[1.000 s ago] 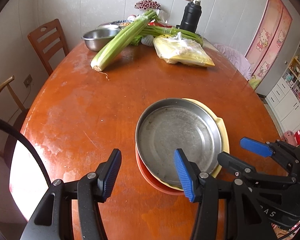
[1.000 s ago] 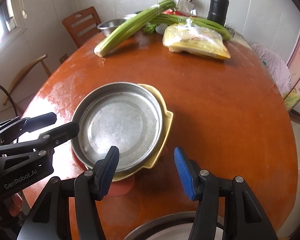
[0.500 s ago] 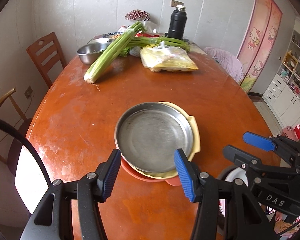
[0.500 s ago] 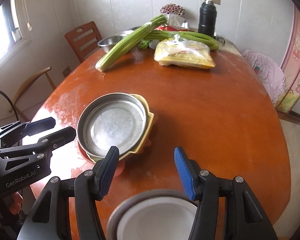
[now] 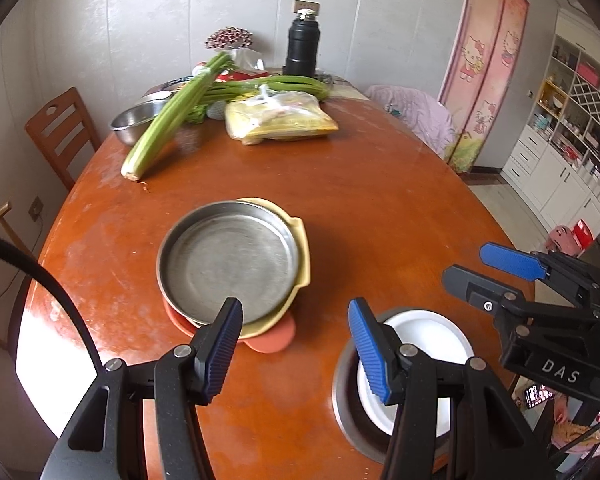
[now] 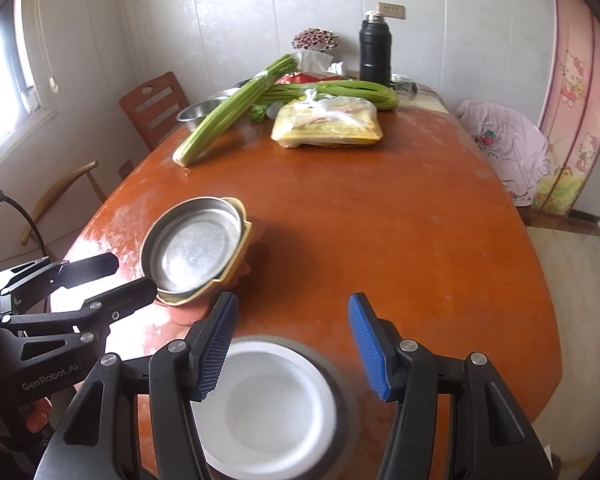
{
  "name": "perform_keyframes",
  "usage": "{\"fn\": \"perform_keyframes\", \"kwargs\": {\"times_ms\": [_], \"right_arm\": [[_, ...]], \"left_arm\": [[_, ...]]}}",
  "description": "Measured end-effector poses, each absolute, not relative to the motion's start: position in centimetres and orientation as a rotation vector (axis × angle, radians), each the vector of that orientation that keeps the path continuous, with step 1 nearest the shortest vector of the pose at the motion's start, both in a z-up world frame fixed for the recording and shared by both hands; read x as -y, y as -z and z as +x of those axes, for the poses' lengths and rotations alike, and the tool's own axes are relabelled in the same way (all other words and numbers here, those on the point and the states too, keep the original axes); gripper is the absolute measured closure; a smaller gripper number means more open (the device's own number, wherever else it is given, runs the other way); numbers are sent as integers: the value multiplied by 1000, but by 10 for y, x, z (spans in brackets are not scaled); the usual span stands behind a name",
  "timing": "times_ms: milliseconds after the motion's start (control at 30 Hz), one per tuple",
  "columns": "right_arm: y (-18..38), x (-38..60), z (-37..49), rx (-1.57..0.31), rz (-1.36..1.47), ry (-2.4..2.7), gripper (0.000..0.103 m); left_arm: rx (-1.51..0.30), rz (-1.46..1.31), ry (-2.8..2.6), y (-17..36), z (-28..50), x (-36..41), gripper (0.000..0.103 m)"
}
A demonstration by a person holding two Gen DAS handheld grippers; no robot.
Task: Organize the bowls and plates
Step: 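Move the right gripper to the steel bowl and grasp its rim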
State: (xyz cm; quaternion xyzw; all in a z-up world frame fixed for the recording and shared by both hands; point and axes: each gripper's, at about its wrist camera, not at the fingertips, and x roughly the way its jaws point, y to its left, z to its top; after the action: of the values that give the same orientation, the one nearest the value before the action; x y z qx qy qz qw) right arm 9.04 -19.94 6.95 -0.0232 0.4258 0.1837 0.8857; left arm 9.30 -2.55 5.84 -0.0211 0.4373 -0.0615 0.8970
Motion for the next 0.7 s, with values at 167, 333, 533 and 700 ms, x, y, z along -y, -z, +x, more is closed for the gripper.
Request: {"fn": "perform_keyframes", "kwargs": {"times_ms": [167, 333, 533, 700], "right_arm": [[-63, 215, 84, -898, -42, -371, 44], [-54, 226, 78, -917, -38, -374, 44], [-37, 231, 74, -963, -42, -379, 44], [-25, 237, 70, -992, -37, -385, 44]], "left_arm": [[-914, -32, 144, -52, 89, 41, 48], [-926, -17, 152, -44, 85, 55, 48], [-943, 3, 148, -31, 79, 71, 48], [-965, 3, 166, -22, 77, 77, 48]]}}
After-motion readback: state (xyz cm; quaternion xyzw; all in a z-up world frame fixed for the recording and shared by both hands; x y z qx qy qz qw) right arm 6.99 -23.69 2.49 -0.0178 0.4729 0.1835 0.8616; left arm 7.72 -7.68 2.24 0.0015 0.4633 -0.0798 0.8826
